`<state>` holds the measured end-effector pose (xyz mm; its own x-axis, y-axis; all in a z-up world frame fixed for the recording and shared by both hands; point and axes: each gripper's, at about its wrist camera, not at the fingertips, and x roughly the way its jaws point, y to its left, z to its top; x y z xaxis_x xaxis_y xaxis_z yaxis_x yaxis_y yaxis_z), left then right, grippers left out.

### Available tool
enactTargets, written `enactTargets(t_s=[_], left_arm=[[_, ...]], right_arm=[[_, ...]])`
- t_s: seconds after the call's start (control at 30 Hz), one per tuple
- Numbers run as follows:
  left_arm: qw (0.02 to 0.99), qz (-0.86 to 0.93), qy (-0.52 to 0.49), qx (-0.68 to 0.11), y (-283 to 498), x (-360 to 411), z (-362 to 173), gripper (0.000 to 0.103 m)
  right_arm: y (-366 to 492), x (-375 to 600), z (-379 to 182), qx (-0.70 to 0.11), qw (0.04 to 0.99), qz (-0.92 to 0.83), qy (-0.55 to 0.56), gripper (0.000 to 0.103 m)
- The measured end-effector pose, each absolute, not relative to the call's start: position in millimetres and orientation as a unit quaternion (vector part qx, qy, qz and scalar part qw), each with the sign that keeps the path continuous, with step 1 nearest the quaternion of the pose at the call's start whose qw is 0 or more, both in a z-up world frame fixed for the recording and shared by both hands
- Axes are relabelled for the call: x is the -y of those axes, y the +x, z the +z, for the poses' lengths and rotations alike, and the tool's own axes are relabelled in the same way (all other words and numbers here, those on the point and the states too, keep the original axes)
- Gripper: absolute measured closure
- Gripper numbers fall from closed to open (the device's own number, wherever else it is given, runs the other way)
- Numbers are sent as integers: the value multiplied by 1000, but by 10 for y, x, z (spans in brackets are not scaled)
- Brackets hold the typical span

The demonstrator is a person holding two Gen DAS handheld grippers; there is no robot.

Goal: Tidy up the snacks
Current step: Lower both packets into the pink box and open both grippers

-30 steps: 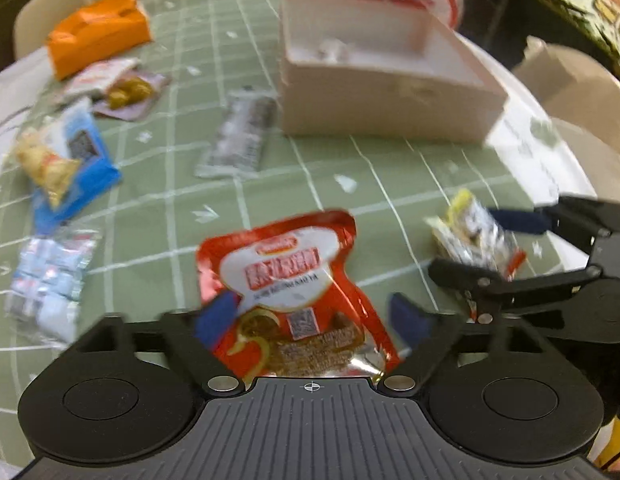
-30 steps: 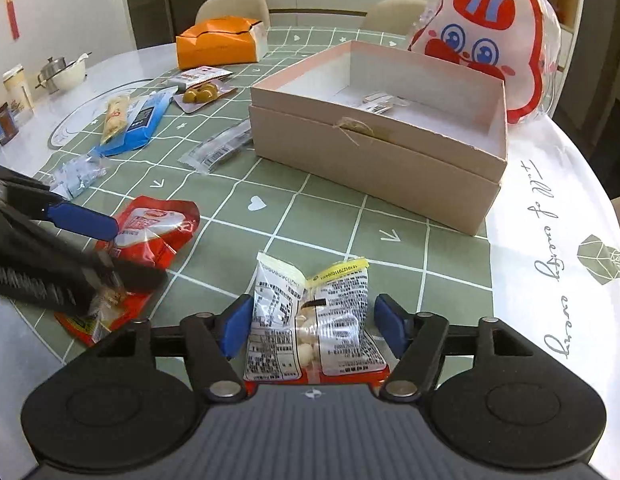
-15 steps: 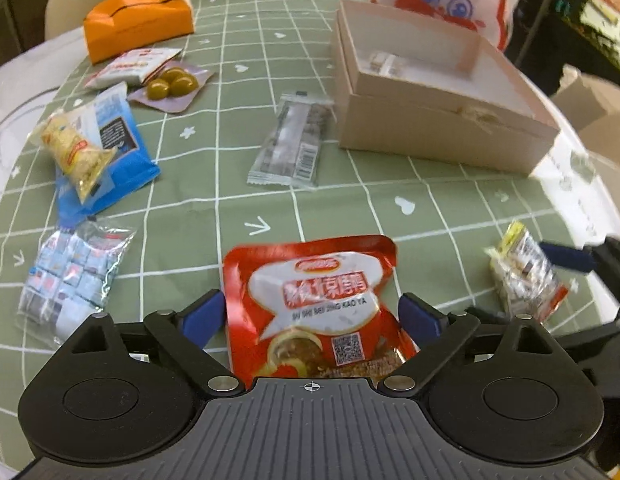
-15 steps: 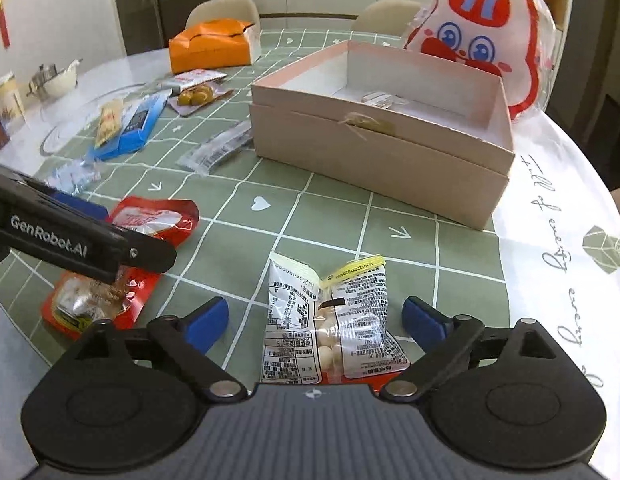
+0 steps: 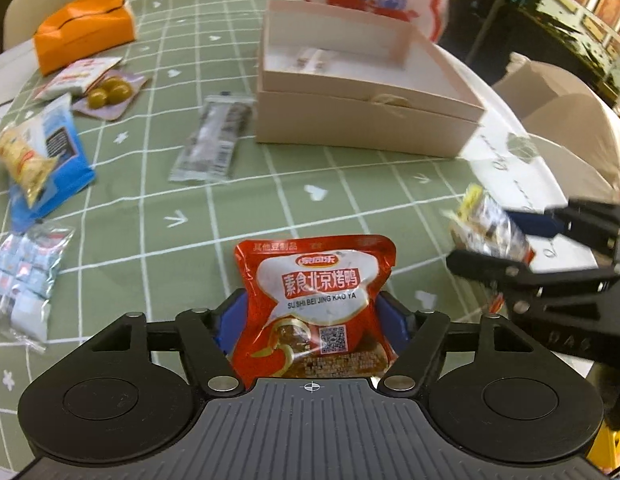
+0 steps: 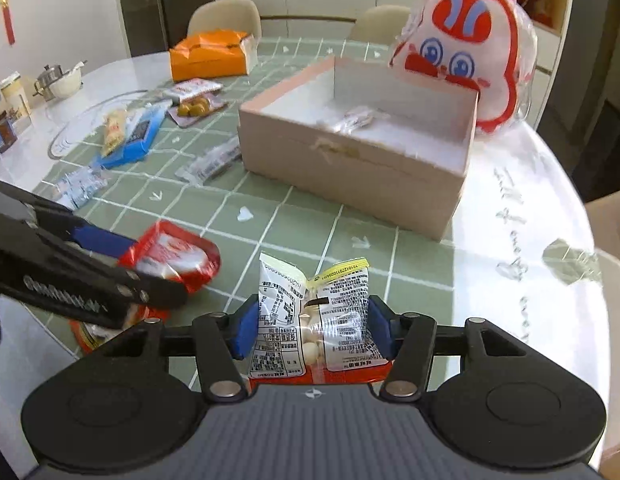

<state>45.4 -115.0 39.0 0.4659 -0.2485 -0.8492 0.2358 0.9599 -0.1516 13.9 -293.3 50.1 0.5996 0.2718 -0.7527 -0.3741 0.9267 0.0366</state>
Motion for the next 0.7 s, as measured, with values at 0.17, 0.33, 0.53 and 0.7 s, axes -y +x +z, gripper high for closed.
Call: enactTargets(t_s=[0.17, 0.33, 0.53, 0.7], left_arm=[[860, -155, -27, -485, 480, 1246, 539, 30], [883, -165, -68, -435, 697, 1336, 918, 30], [922, -142, -69, -353, 1186, 1428, 1480, 30], [924, -145, -142, -326, 1886, 1382, 1438, 21]], right_arm=[[144, 3039, 747, -390, 900, 185, -63, 47], [311, 3204, 1092, -358, 911, 195, -64, 47], [997, 3326, 1609, -300, 931, 199, -65, 47], [1780, 3428, 1761, -315, 927, 201, -26, 39]])
